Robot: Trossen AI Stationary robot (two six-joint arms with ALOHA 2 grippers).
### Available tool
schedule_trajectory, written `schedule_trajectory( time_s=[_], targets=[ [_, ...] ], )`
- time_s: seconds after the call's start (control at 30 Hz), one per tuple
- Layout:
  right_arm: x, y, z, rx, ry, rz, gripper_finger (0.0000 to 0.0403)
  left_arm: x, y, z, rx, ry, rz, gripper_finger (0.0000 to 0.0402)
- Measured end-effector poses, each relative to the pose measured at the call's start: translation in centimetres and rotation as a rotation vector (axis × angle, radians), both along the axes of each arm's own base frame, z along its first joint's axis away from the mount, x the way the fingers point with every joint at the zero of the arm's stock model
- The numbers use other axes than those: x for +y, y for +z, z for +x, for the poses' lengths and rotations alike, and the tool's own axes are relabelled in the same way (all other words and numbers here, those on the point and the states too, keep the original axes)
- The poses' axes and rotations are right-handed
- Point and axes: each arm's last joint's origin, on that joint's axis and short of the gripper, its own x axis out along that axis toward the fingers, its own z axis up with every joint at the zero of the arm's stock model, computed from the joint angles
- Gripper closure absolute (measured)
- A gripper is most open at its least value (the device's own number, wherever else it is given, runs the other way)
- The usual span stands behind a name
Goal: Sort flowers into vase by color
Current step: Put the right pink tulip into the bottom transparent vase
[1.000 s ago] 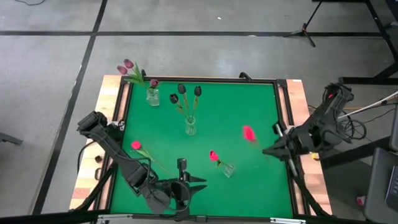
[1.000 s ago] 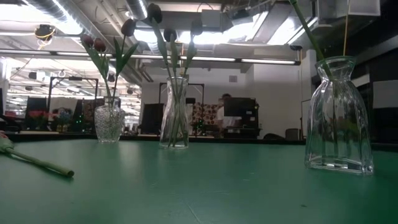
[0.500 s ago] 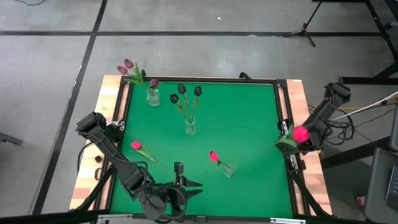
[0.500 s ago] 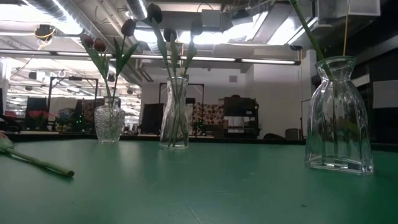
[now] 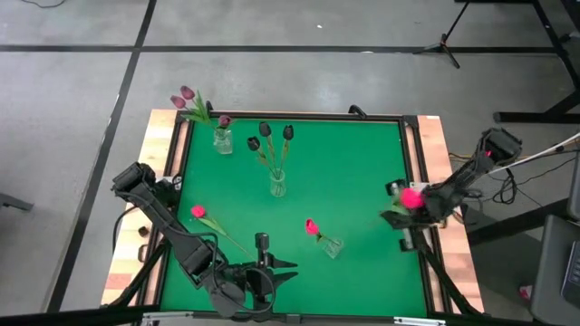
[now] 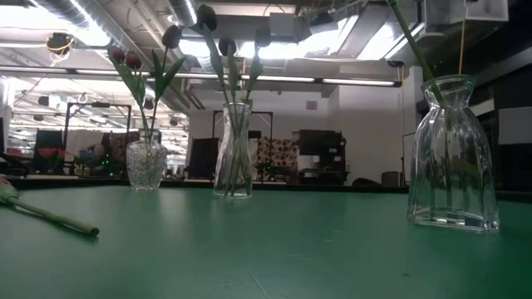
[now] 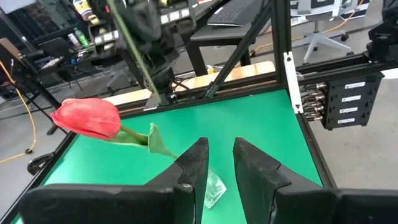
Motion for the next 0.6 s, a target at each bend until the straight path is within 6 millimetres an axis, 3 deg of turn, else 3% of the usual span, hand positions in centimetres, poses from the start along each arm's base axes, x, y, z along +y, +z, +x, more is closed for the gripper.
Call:
schedule_trajectory(
  time_s=[0.3,0.6],
  targets=[
    [0.2,-1.6,5.2,0.115,0.036,0.035,0.0403,0.1,-0.3,-0.1,0.029,0.002,0.021,0.0329],
    [2.1,-2.9,8.1,0.200,0.069,0.065,0.0403,0.1,-0.5,-0.3,0.046,-0.002,0.034,0.0329]
  ],
)
